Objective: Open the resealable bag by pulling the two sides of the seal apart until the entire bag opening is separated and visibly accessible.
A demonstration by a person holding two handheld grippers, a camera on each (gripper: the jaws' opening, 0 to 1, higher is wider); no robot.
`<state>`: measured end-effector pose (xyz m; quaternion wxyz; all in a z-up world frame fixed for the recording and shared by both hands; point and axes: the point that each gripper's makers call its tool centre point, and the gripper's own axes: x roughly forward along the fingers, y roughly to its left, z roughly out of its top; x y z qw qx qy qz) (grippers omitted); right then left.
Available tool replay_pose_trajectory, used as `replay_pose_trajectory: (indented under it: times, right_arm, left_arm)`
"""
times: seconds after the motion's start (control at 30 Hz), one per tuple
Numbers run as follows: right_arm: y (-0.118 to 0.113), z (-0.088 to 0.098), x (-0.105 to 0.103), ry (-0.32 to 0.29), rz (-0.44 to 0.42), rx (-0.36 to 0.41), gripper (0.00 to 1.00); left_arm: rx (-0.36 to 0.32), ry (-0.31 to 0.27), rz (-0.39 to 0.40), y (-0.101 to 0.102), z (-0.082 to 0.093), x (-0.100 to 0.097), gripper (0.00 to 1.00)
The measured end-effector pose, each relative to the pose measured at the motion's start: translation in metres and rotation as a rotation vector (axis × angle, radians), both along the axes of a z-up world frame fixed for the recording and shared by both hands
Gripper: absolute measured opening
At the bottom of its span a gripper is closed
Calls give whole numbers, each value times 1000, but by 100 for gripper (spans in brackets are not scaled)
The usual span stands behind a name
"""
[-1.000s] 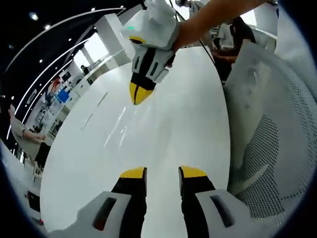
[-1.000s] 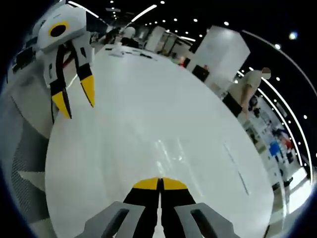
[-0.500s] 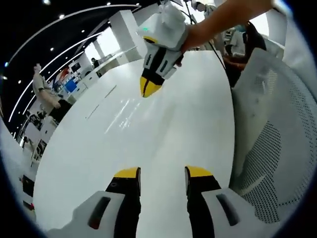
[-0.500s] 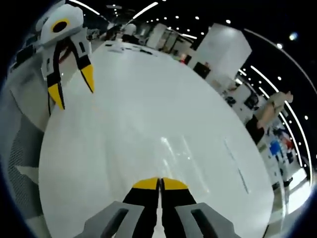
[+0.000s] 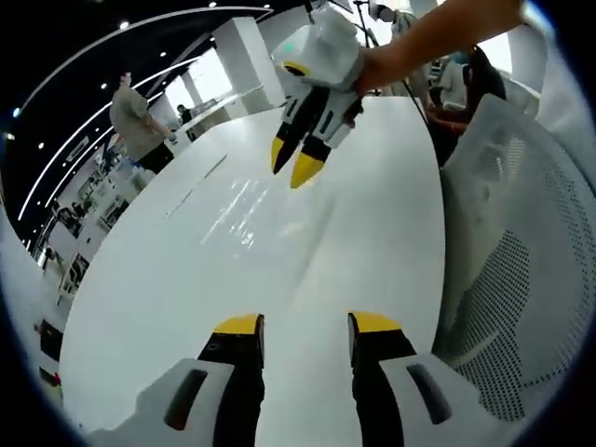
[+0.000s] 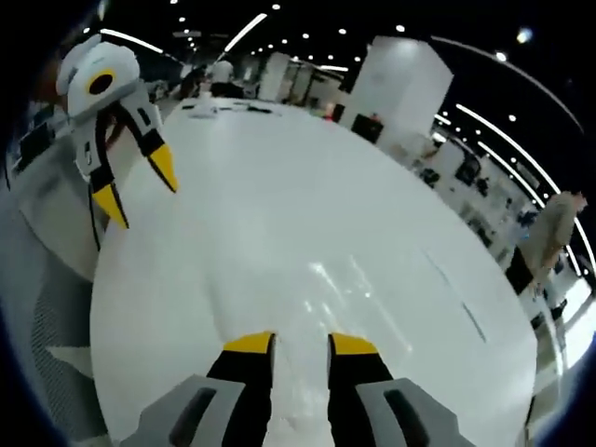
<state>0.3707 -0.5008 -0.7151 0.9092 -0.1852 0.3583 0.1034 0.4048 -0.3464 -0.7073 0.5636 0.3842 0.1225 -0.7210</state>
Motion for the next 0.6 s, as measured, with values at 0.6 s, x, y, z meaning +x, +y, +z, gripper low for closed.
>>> replay_pose_trajectory:
  times: [0.6]
  right_arm:
    - [11,19,-26,-95,-104,110,40]
  left_arm:
    - [-8,32,33,8,-4,-2,40]
